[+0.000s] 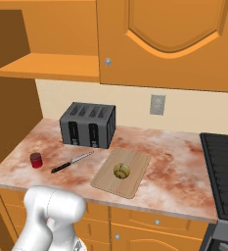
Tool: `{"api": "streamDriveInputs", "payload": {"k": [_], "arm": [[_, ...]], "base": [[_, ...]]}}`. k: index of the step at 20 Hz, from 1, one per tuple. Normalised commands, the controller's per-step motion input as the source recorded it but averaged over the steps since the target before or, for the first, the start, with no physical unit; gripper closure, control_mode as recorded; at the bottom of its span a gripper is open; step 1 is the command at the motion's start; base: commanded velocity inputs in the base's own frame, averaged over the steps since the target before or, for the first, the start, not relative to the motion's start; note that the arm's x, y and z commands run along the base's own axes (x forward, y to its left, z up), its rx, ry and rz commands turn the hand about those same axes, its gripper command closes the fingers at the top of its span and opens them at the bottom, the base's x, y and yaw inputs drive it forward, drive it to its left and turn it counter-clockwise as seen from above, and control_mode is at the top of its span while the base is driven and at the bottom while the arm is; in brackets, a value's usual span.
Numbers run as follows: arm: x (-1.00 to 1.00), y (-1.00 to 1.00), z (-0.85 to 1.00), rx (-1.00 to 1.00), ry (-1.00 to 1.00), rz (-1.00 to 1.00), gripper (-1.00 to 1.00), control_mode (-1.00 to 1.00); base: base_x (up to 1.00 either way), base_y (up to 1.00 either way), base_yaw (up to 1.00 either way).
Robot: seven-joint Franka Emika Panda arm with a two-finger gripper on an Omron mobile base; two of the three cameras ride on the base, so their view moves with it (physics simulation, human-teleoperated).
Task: Pick the bread, place it on the cutting board, pick the jam, place it on the counter, and close the cabinet.
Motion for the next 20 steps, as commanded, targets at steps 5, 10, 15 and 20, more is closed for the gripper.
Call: {"api": "streamDriveInputs", "payload": {"k": [5,10,15,20], "arm": [[-0.44,0.22,0.00,0.00,0.00,0.00,-1.00,-1.00],[-0.35,0.33,0.00,0.00,0.00,0.00,-1.00,-1.00],[-0.28,0.26,0.00,0.00,0.00,0.00,-1.00,-1.00],[-0.20,0.26,-0.04,0.00,0.00,0.00,-1.00,-1.00]], "base": [[0.00,0.00,0.00],[0.00,0.00,0.00],[0.00,0.00,0.00],[0.00,0.00,0.00]]}}
